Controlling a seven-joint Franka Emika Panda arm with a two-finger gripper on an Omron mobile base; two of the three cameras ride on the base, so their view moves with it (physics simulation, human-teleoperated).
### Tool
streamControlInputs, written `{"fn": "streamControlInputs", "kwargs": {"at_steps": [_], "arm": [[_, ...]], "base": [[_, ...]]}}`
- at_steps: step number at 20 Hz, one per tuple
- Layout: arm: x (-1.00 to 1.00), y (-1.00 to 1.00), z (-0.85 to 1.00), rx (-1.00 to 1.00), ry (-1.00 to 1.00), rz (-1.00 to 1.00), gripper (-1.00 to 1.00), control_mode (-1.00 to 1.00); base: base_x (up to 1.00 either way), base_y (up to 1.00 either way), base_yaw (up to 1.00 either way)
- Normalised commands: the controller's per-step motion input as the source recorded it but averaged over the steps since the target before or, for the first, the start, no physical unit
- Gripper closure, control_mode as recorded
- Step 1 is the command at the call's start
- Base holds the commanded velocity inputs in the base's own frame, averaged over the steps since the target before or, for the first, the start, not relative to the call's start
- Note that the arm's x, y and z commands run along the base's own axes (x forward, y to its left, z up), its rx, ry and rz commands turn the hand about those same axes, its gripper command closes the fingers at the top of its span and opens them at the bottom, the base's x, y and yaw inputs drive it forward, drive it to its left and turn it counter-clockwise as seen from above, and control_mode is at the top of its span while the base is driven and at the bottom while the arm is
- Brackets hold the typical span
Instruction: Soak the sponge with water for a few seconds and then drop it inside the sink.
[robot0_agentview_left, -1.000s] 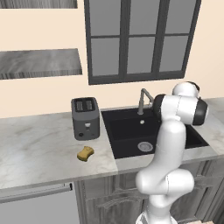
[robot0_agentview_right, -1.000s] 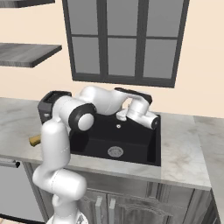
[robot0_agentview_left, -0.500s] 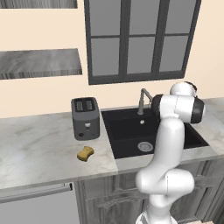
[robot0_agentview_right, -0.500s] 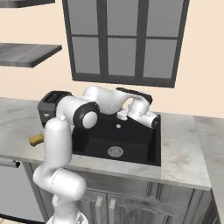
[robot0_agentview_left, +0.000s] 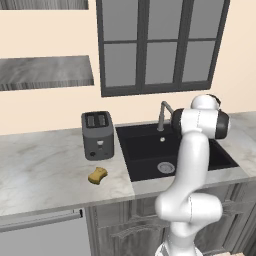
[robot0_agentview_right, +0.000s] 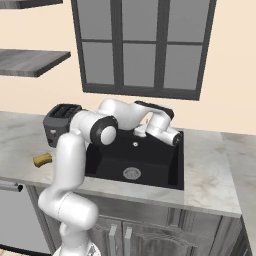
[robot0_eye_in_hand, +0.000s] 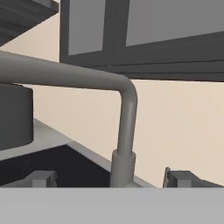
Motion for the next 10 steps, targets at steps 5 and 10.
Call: {"fn": "streamControlInputs", "kwargs": {"at_steps": [5, 10], "arm": [[0.27, 0.00, -0.10, 0.00, 0.00, 0.00, -1.00, -1.00], [0.26, 0.00, -0.12, 0.00, 0.00, 0.00, -1.00, -1.00]], "base": [[0.00, 0.00, 0.00], [0.00, 0.00, 0.00]]}}
